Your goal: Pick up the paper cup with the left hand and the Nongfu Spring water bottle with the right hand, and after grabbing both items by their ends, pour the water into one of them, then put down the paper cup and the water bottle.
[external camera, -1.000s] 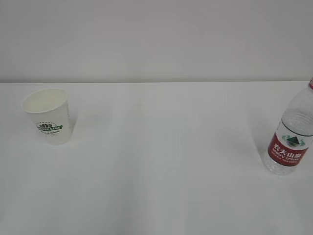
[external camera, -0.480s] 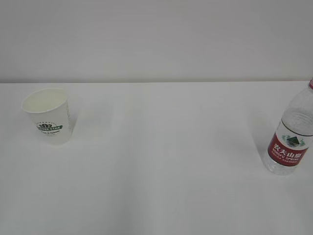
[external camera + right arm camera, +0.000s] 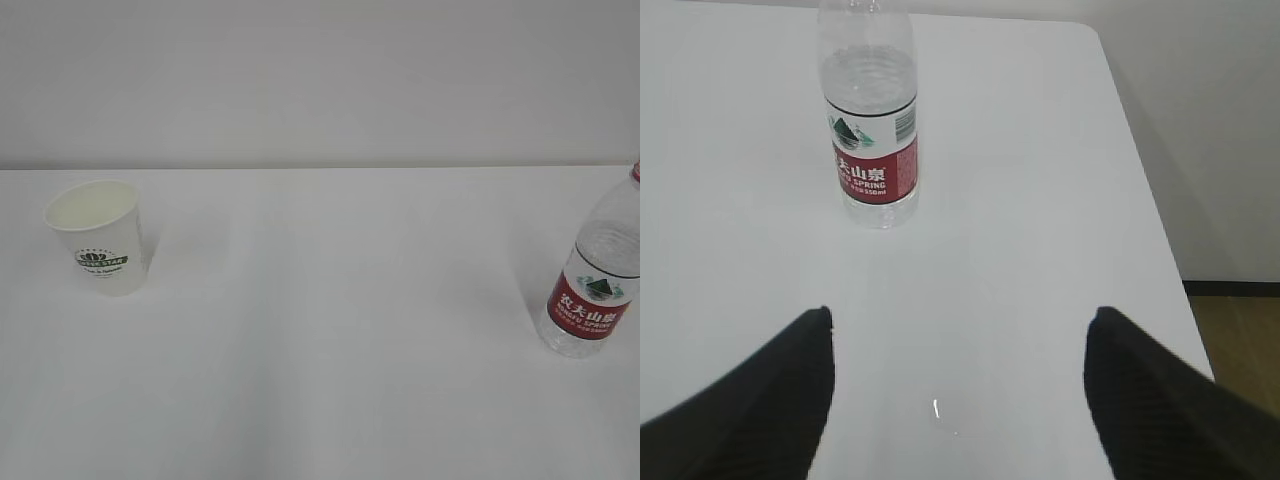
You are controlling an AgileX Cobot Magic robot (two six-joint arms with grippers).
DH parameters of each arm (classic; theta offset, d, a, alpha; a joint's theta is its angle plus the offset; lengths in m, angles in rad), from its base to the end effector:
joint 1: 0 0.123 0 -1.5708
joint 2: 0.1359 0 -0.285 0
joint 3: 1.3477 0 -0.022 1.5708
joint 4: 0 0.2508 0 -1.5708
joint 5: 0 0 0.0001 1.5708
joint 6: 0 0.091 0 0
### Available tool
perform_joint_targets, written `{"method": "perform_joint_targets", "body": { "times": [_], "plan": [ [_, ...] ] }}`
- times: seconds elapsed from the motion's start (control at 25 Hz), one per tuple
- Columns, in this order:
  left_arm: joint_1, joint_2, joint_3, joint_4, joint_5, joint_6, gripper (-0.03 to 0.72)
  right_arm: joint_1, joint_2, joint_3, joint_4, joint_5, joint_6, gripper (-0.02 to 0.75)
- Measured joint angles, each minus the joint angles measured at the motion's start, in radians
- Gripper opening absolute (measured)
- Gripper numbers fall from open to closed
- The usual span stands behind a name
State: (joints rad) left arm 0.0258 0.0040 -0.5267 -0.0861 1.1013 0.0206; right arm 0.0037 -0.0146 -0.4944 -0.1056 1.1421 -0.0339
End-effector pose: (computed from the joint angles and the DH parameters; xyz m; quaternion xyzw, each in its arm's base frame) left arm -0.0090 -0.0072 0.2816 0.0008 0.8571 -0.0310 0.5143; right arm -0.0102 -0.0088 0.2696 -0.0119 0.8703 -0.0600 0.4888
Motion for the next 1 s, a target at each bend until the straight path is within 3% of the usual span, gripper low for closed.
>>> {"method": "perform_joint_targets", "body": {
  "times": [1.0],
  "plan": [
    [0.0,0.0,0.0,-0.016,0.0,0.0,0.547,0.0,0.0,0.0,0.007,0.0,0.0,0.587]
  ]
}}
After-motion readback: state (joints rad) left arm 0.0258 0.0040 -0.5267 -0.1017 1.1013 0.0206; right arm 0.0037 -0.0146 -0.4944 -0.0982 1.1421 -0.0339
